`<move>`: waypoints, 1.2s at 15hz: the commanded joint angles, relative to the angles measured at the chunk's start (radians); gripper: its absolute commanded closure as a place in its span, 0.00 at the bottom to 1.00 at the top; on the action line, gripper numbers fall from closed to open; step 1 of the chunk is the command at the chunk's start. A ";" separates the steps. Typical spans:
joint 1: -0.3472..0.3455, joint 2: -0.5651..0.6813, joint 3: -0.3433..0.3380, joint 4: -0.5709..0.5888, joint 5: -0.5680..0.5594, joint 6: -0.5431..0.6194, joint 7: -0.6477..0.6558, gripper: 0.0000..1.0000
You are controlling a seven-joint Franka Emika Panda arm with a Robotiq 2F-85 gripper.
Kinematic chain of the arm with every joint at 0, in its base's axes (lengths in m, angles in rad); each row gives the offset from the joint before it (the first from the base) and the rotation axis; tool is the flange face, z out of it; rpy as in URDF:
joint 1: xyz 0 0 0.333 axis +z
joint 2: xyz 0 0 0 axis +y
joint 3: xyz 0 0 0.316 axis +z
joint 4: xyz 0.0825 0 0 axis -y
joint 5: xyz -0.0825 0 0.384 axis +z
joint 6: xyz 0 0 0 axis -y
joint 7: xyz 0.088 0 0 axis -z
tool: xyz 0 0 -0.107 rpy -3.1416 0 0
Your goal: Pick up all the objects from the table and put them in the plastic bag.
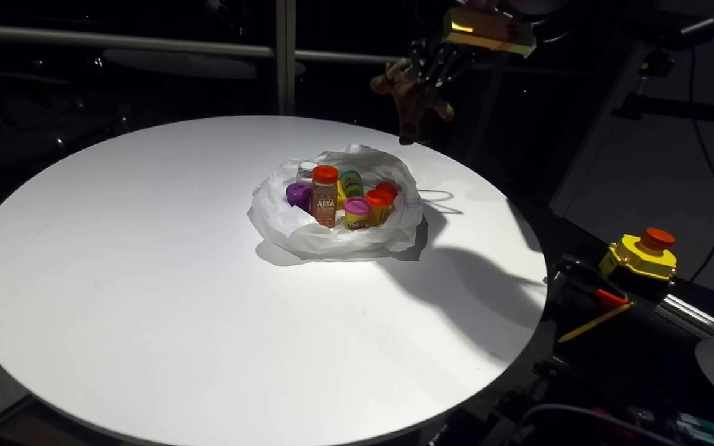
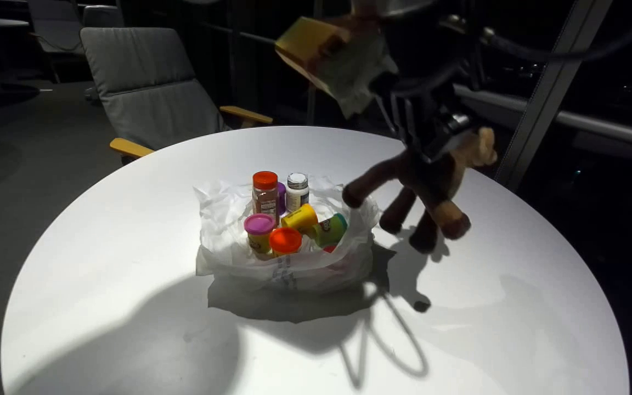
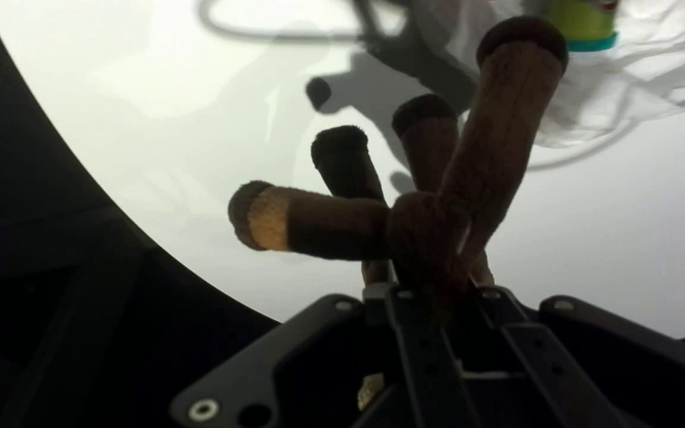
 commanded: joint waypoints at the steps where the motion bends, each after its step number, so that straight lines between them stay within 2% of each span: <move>1: 0.082 -0.179 0.031 -0.077 -0.146 -0.010 0.103 0.97; 3: 0.127 -0.234 0.090 -0.095 -0.147 -0.046 0.133 0.97; 4: 0.148 -0.246 0.112 -0.103 -0.110 -0.053 0.118 0.97; 6: 0.185 -0.210 0.139 -0.098 -0.049 -0.056 0.104 0.97; 7: 0.030 -0.181 0.319 -0.102 0.038 -0.047 0.049 0.97; 8: 0.027 -0.168 0.348 -0.106 0.081 -0.050 0.030 0.97; 10: -0.029 -0.094 0.423 -0.089 0.139 -0.040 0.006 0.97; 13: -0.068 -0.029 0.490 -0.081 0.243 -0.045 -0.071 0.97; 18: -0.101 0.052 0.508 -0.055 0.317 -0.037 -0.156 0.97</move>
